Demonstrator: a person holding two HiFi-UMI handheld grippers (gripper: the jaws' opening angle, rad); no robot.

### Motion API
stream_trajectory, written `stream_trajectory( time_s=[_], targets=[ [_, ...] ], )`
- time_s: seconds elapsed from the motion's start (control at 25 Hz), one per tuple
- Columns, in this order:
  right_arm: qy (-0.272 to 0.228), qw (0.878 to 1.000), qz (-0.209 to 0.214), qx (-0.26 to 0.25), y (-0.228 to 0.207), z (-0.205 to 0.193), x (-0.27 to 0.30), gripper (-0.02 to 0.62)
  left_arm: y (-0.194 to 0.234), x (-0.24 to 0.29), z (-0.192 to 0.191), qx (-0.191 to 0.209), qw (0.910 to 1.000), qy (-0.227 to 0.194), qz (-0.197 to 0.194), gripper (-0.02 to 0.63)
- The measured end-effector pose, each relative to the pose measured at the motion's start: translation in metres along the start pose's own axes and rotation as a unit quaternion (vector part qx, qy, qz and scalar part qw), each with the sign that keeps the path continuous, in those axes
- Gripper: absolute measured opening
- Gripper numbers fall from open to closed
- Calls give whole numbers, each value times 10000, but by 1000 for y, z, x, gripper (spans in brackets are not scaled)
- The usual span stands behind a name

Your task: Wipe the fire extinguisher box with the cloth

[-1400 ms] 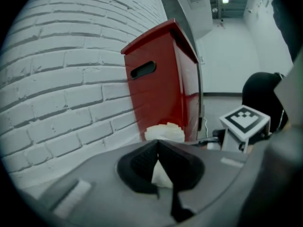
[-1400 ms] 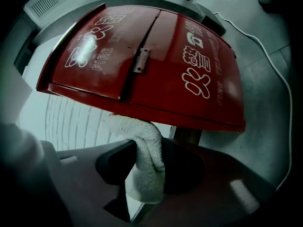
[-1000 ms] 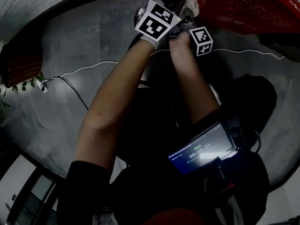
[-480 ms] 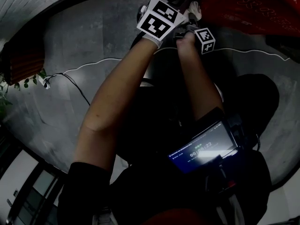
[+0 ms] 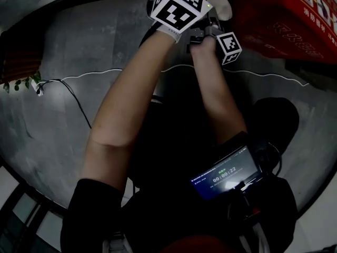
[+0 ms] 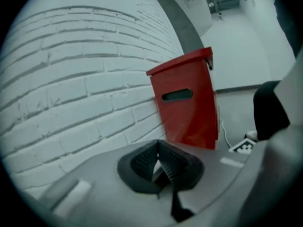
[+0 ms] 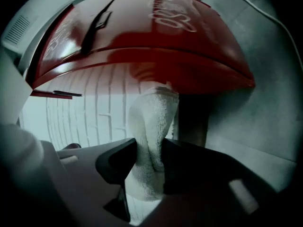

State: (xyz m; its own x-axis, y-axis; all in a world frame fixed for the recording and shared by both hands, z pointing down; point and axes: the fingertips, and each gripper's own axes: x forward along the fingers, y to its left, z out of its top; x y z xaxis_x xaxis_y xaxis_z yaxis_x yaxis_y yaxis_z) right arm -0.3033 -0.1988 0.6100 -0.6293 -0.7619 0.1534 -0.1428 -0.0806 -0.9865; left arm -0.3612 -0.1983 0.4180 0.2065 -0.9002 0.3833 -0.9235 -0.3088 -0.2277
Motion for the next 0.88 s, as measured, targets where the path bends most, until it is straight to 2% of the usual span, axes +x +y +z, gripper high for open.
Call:
stream_trajectory(
  time_s=[0.12, 0.24, 0.36, 0.48, 0.64, 0.88],
  targets=[
    [-146, 9983, 447, -355, 74, 10, 11, 150, 24, -15, 28, 389, 9990, -134, 149, 3],
    [-173, 9931, 895, -738, 144, 9, 18, 150, 49, -29, 48, 377, 9983, -310, 303, 3],
    [-98, 9873, 1243, -979, 195, -2, 23, 150, 62, -36, 60, 322, 9978, -440, 366, 3],
    [-129, 9824, 1513, -1085, 223, 0, 27, 150, 60, -34, 60, 301, 9980, -443, 322, 3],
    [-501, 9788, 1719, -994, 248, 25, 34, 149, 53, -28, 55, 288, 9986, -391, 220, 3],
    [-771, 9721, 1984, -986, 270, 35, 35, 147, 45, -20, 49, 262, 9991, -336, 88, 3]
  ],
)
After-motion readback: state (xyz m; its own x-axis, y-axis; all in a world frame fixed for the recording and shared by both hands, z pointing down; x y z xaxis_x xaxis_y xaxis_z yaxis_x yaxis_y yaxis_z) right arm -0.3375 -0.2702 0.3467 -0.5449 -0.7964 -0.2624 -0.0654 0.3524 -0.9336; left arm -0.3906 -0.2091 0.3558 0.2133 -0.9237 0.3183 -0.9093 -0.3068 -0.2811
